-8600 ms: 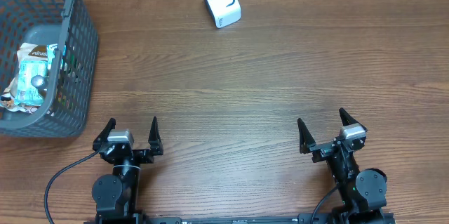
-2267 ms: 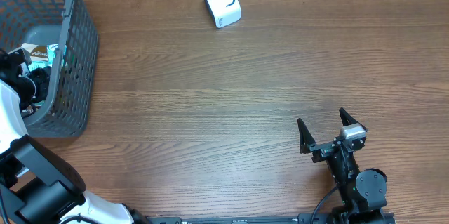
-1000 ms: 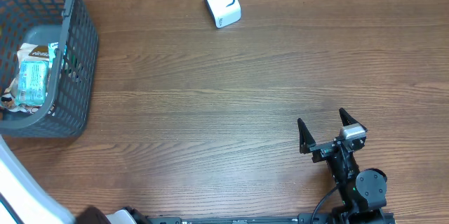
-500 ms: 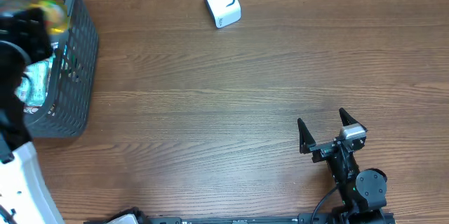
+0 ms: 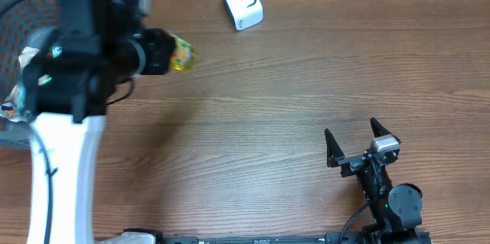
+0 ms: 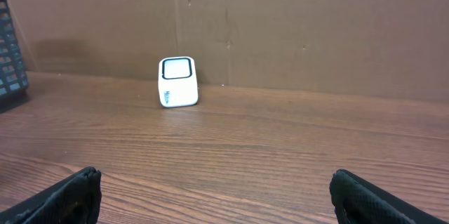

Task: Scan the item barcode
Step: 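Carry the bottle toward the scanner and set it upright on the table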

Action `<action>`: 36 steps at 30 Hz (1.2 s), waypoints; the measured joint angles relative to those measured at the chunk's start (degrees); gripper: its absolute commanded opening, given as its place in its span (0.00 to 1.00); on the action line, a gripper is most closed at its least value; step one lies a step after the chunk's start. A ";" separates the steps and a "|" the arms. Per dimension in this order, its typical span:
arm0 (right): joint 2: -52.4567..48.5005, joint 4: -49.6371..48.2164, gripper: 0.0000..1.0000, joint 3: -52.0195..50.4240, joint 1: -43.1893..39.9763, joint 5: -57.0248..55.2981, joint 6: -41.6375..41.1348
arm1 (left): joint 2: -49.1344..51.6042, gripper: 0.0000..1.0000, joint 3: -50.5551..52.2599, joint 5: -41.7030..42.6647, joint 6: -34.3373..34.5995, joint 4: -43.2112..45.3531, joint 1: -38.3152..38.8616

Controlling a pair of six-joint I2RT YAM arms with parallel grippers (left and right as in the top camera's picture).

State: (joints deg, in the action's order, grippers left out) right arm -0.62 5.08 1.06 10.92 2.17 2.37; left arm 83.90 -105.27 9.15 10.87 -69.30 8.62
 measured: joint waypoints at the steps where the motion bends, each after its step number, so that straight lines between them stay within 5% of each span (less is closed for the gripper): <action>1: 0.00 0.00 1.00 0.00 0.00 0.00 0.00 | 1.14 0.30 0.00 -1.05 0.26 0.00 1.92; 21: 0.00 0.02 1.00 0.00 0.00 0.02 0.02 | 24.24 0.30 0.00 -17.42 15.39 13.70 32.20; 36: 0.00 0.00 1.00 0.00 -0.02 -0.02 0.00 | 35.19 0.34 0.00 -26.71 28.68 20.09 41.07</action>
State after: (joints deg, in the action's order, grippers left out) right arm -0.62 5.08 1.06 10.90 2.15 2.37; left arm 119.09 -105.27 -17.56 39.55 -49.21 49.69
